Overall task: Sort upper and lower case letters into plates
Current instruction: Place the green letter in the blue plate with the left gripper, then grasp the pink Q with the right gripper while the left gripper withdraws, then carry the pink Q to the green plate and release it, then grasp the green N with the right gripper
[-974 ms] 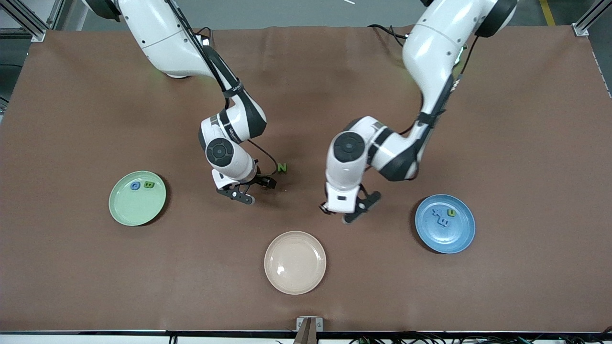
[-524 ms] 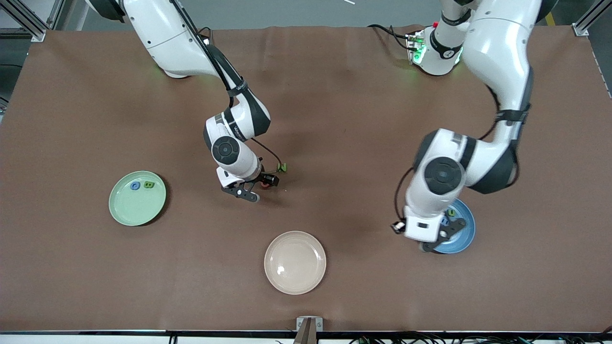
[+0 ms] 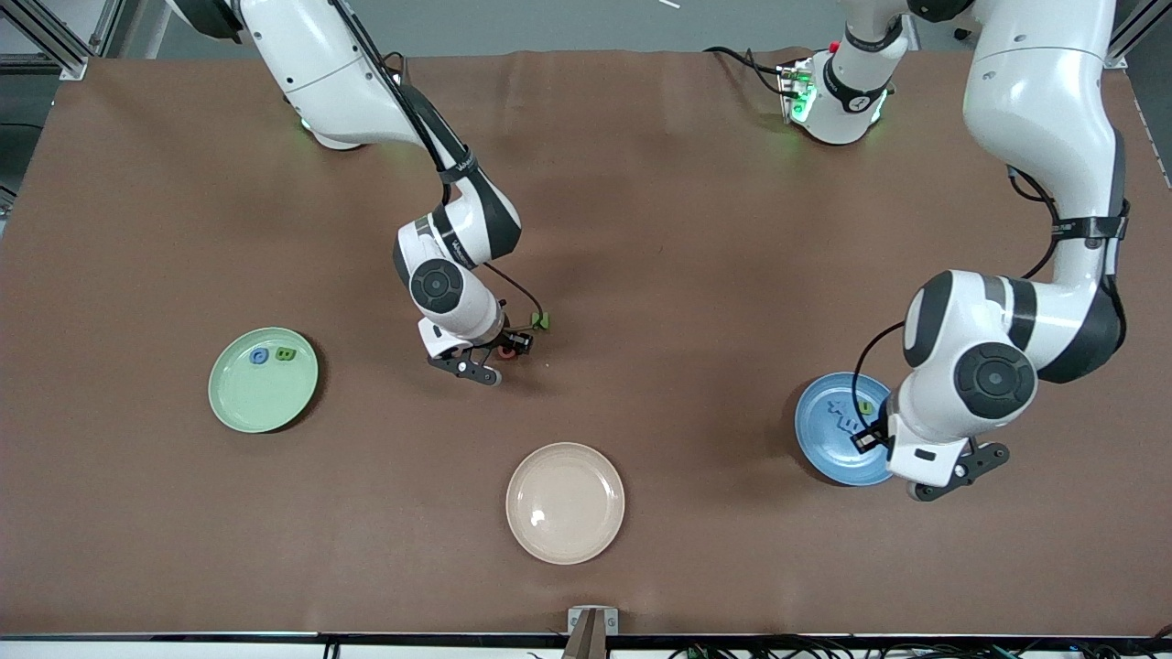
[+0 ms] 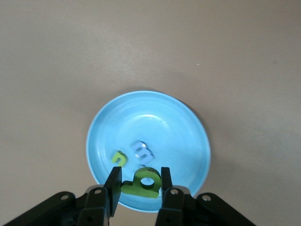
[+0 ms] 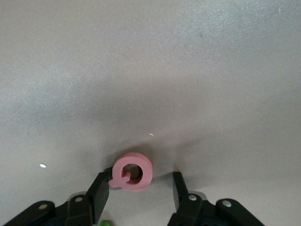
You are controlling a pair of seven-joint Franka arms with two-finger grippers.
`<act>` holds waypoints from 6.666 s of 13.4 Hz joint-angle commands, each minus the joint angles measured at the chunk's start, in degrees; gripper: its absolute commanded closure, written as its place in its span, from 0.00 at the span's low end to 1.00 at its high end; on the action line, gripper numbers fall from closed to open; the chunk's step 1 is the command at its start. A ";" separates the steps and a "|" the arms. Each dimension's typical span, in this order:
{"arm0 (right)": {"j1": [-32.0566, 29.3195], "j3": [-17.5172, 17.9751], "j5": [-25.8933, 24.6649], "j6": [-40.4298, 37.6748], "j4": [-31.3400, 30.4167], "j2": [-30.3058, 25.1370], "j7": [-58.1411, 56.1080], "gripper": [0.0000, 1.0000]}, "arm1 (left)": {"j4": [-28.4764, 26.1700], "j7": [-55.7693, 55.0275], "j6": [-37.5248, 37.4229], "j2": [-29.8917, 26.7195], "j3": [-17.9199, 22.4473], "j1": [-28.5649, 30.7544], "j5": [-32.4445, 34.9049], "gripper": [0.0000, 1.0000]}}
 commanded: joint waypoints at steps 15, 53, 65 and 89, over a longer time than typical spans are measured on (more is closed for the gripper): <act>0.19 -0.80 0.63 1.46 0.03 0.61 -0.30 0.80 | -2.09 -1.47 6.53 6.31 -0.82 2.67 -5.39 0.00; -7.70 -4.06 -2.62 -12.75 -0.32 -8.87 -15.72 0.85 | -8.66 34.37 -27.23 -38.24 -0.99 12.69 -10.23 0.00; -32.69 -4.06 -2.62 -1.37 -9.54 -9.42 -62.17 0.84 | -17.91 33.67 -26.26 -46.52 -6.36 13.39 -11.55 0.00; -1.78 -3.53 -1.92 -13.93 -3.16 -15.24 -29.61 0.00 | -17.64 34.37 -23.80 -45.11 -6.36 13.92 -12.08 0.00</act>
